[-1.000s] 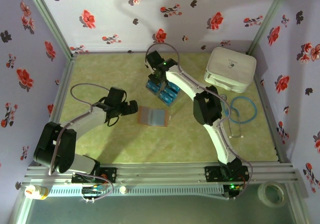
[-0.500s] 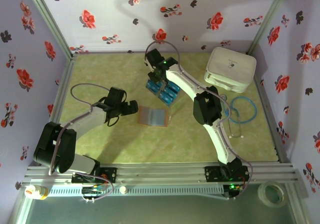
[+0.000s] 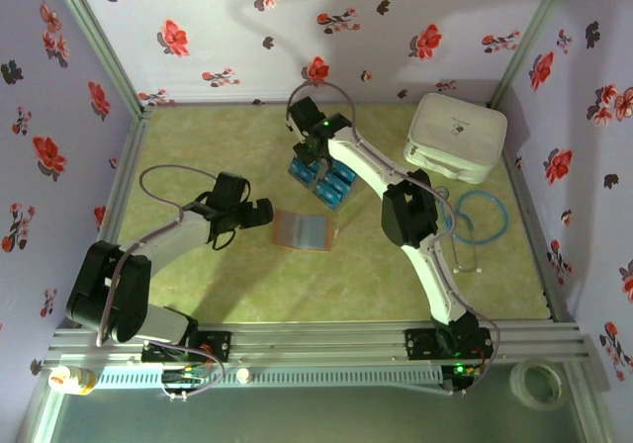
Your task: Put the credit cards into the card holder
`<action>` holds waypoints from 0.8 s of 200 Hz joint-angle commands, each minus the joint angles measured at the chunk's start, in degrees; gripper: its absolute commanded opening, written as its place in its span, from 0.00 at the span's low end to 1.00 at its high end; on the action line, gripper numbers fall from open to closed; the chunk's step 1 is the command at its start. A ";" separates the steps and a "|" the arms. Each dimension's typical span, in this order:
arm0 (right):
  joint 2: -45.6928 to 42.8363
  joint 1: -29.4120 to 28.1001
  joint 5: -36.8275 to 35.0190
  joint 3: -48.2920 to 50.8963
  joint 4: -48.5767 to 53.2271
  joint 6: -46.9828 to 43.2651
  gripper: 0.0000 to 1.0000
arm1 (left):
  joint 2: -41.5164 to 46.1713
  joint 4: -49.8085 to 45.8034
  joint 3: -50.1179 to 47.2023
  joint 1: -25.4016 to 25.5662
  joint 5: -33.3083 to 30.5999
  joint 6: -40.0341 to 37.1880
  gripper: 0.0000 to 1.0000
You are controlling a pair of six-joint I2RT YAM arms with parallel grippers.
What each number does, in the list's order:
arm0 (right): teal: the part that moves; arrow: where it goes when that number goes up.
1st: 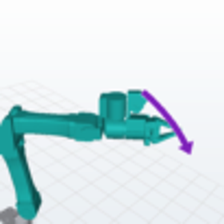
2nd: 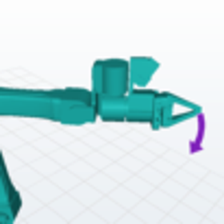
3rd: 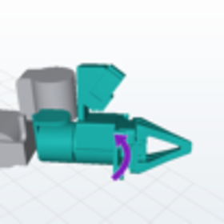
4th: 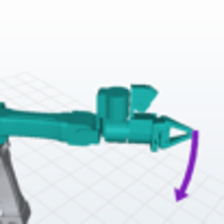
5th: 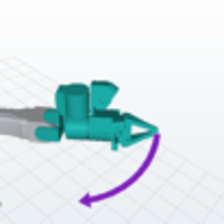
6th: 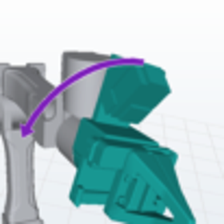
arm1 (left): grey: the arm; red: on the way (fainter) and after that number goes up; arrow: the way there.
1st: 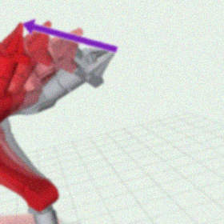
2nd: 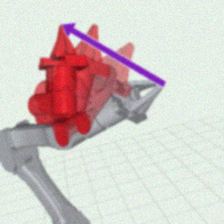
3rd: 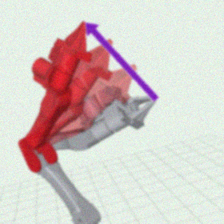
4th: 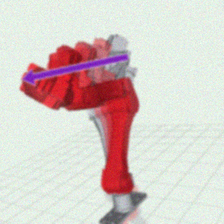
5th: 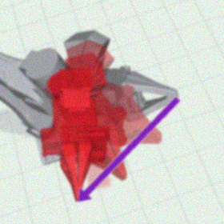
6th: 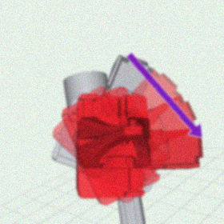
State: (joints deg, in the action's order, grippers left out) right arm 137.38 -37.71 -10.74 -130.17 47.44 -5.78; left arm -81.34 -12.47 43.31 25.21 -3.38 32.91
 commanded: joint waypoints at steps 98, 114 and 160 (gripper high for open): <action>-7.33 -2.29 -1.63 -2.44 2.33 -3.18 0.00 | 1.07 -1.10 0.99 -0.38 0.82 -0.52 1.00; -9.88 -3.34 -1.67 -0.06 1.06 -3.10 0.00 | 1.49 -1.96 1.41 -0.38 0.79 -1.25 1.00; -20.31 -4.20 2.21 13.27 -5.96 3.43 0.00 | 2.99 -4.93 2.86 -0.26 0.77 -4.40 1.00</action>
State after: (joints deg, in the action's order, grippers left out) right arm 123.52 -41.93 -11.03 -123.72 46.22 -6.61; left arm -80.49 -14.57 43.88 25.21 -3.31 31.44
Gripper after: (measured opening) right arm 0.040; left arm 0.997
